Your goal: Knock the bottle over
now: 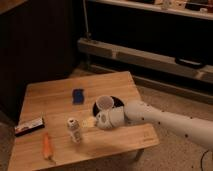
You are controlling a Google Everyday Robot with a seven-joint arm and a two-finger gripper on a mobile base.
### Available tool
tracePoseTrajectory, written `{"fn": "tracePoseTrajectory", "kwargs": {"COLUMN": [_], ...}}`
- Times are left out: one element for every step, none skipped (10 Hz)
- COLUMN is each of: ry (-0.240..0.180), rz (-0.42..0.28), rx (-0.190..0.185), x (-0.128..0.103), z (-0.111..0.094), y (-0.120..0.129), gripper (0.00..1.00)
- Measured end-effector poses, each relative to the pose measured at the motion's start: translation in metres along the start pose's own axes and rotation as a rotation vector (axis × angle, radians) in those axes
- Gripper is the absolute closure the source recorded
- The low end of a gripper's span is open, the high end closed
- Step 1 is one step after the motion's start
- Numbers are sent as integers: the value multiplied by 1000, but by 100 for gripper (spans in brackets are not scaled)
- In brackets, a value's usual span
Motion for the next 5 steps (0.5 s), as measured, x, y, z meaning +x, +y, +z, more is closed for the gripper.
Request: {"fn": "tracePoseTrajectory", "kwargs": {"ry": [2, 5, 1, -4, -8], "rz": [0, -2, -5, -8, -13], "rx": [1, 2, 2, 3, 4], "x": [-1, -1, -2, -2, -2], "z": [3, 6, 5, 2, 0], "y": [2, 3, 6, 9, 14], "gripper": [100, 100, 100, 100, 100]}}
